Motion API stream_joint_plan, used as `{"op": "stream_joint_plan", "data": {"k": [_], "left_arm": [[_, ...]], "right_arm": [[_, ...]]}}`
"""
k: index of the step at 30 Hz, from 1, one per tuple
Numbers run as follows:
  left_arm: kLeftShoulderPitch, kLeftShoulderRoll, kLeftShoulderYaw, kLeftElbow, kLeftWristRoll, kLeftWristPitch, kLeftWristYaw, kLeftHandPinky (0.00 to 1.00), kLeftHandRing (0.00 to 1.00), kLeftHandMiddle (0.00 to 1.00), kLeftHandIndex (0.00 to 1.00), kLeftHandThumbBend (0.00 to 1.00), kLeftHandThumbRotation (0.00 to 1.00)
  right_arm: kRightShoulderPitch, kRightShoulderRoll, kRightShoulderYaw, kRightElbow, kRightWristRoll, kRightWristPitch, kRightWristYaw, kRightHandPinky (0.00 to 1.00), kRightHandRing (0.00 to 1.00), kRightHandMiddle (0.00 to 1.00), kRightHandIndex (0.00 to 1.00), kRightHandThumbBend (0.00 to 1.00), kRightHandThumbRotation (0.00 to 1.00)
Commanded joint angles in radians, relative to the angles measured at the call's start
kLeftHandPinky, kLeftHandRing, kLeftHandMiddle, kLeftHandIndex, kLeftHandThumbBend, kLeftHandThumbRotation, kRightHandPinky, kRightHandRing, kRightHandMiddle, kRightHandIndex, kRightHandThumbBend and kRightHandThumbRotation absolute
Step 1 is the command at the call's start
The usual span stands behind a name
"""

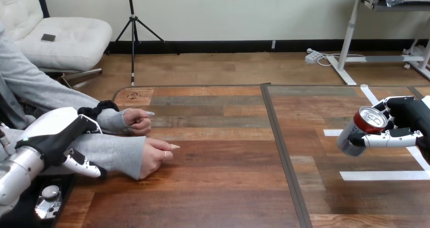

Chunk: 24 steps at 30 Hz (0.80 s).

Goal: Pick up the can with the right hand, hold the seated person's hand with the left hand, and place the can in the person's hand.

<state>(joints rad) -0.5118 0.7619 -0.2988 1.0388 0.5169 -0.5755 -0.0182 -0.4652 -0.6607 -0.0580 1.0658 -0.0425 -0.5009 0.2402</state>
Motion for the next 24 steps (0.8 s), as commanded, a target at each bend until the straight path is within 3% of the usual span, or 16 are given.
{"op": "stream_joint_plan", "data": {"k": [1,8,13,24], "left_arm": [[-0.038,0.022,0.051,-0.098,-0.045,-0.025,-0.005,0.33,0.37,0.43,0.48,0.75,0.0],[-0.021,0.025,0.069,-0.148,-0.054,-0.021,-0.012,0.31,0.36,0.42,0.48,0.75,0.0],[-0.009,0.024,0.083,-0.172,-0.061,-0.051,-0.011,0.31,0.34,0.41,0.47,0.76,0.0],[0.008,0.017,0.099,-0.223,-0.066,-0.039,-0.031,0.29,0.33,0.39,0.46,0.76,0.0]], "right_arm": [[-0.071,0.021,-0.02,-0.033,0.008,-0.03,-0.011,0.27,0.31,0.4,0.42,0.83,0.0],[-0.073,0.023,-0.021,-0.03,0.012,-0.031,-0.004,0.27,0.31,0.4,0.42,0.83,0.0],[-0.077,0.028,-0.026,-0.022,0.019,-0.028,-0.003,0.25,0.3,0.39,0.42,0.83,0.0],[-0.074,0.034,-0.033,-0.024,0.029,-0.041,0.01,0.28,0.3,0.39,0.42,0.83,0.0]]}}
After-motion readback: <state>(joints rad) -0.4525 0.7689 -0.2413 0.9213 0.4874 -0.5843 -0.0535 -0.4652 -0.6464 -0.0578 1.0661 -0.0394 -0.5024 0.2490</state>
